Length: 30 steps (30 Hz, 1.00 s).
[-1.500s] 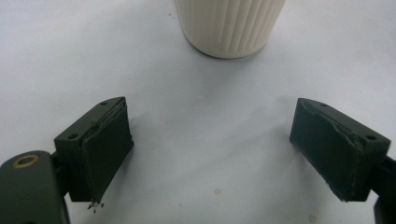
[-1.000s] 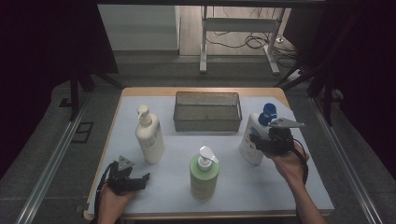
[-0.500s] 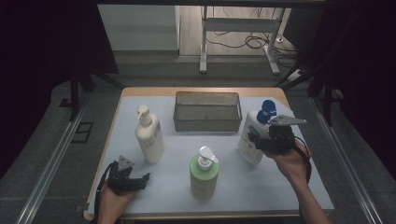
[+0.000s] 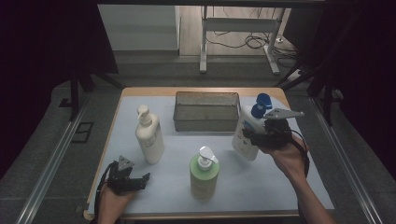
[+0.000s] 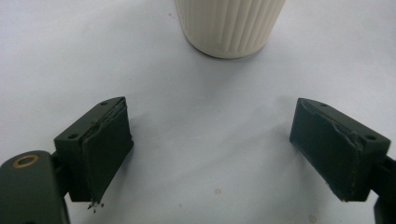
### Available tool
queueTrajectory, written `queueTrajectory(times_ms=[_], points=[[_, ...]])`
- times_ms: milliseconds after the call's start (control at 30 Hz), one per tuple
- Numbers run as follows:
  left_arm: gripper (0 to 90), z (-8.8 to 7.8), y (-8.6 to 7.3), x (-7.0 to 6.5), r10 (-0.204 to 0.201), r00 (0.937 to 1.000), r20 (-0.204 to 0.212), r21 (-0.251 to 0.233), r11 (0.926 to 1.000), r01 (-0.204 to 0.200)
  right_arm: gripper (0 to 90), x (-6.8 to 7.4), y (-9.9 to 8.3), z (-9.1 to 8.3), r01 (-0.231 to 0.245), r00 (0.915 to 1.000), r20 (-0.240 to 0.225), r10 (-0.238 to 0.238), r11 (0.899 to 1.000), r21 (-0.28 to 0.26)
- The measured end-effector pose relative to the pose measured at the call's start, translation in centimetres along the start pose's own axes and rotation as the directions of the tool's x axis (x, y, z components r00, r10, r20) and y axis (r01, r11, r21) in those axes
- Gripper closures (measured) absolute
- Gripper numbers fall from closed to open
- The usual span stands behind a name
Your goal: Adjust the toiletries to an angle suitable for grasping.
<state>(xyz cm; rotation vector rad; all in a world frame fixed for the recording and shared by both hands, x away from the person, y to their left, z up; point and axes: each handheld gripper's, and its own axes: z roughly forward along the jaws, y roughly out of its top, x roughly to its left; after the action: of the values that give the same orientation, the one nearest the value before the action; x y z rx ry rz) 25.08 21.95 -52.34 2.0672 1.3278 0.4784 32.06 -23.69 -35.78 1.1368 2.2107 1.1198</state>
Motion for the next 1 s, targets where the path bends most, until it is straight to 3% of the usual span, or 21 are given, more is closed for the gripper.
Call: queueTrajectory(times_ms=[300,1000], points=[[12.2,0.0,0.0,0.0,0.000,1.0000,0.001,0.002,1.0000,0.000,41.4,0.9,1.6,0.3,0.014,0.9996,-0.024,-0.014,1.000,-0.007],[12.2,0.0,0.0,0.0,0.000,1.0000,0.001,0.001,1.0000,0.000,41.6,3.3,5.6,2.9,0.034,0.9978,-0.058,-0.034,0.999,-0.015]])
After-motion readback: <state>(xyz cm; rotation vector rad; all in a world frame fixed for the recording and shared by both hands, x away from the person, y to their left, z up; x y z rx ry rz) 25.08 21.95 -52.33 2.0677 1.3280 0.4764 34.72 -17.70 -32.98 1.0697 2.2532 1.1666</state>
